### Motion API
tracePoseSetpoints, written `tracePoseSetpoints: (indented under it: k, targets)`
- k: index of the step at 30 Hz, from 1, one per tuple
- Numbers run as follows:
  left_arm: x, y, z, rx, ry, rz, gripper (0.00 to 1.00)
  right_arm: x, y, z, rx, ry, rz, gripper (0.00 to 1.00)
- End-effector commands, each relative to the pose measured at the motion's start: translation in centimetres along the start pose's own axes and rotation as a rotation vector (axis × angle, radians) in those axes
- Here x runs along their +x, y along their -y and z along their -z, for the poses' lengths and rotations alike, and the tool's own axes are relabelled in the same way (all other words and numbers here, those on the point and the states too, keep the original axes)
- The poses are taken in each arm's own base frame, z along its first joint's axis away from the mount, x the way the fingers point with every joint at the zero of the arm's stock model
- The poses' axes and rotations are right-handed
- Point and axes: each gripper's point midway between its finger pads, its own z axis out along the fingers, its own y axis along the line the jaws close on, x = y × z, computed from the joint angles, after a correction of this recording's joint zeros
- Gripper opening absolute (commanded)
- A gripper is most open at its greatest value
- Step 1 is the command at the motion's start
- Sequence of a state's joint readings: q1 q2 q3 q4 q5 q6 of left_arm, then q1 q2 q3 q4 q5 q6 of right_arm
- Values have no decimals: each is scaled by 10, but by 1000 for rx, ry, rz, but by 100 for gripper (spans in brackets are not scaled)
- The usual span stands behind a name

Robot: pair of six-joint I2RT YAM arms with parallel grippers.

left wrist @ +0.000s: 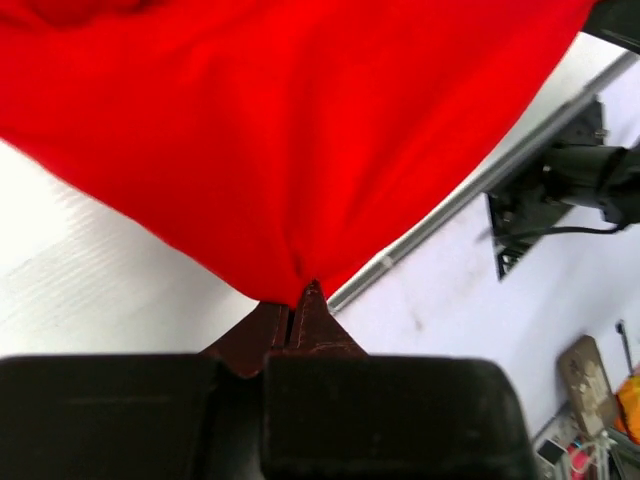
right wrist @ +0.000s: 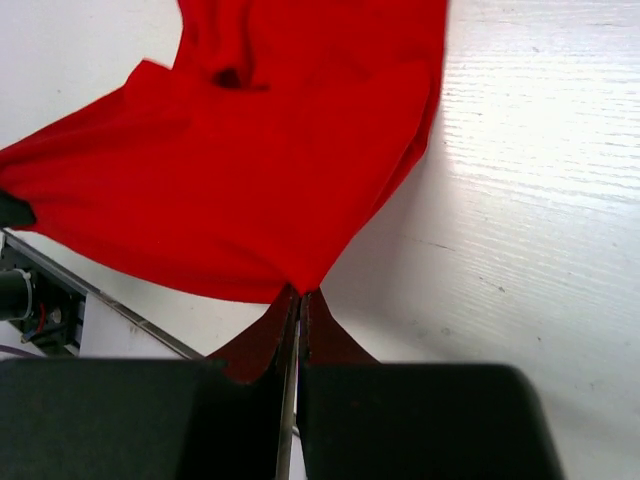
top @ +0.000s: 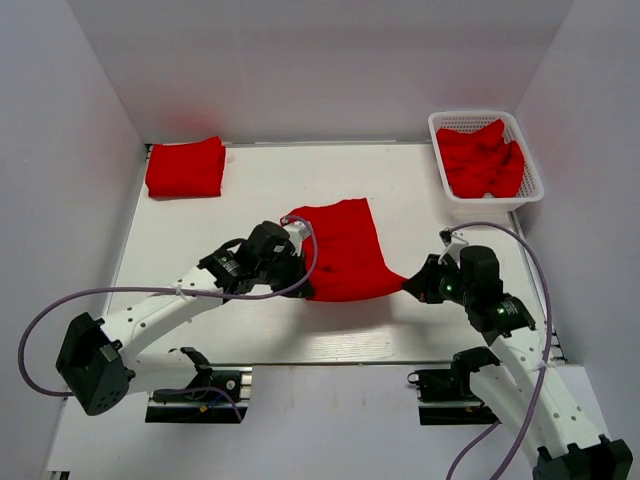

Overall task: Fold and stack the t-shirts
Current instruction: Grab one side of the 2/3 rectangular tshirt with both arms, then fold the long partially folded tshirt into a neat square

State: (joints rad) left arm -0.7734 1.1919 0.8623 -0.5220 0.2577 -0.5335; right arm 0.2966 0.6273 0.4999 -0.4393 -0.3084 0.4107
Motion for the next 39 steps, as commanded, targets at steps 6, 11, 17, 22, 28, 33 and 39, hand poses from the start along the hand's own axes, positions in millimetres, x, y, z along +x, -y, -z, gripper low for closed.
tracePoseSetpoints:
  k: [6, 11, 17, 22, 28, 33, 39]
  targets:
    - [-44, -2, 26, -148, 119, 32, 0, -56, -8, 0, 42, 94, 51, 0]
    - [-72, -33, 37, -389, 189, 153, 0, -93, -13, -17, 52, 125, 44, 0]
    - [-112, -59, 39, -625, 252, 184, 0, -126, -13, -42, 63, 127, 57, 0]
    - [-138, -76, 43, -685, 308, 208, 0, -151, -15, -57, 68, 111, 92, 0]
    - [-155, -100, 41, -757, 337, 231, 0, -170, -12, -78, 82, 80, 107, 0]
    - [-171, -122, 19, -792, 309, 225, 0, -176, -3, -100, 85, 31, 102, 0]
    - [-181, -153, 0, -830, 263, 265, 0, -189, 12, -139, 87, -10, 89, 0]
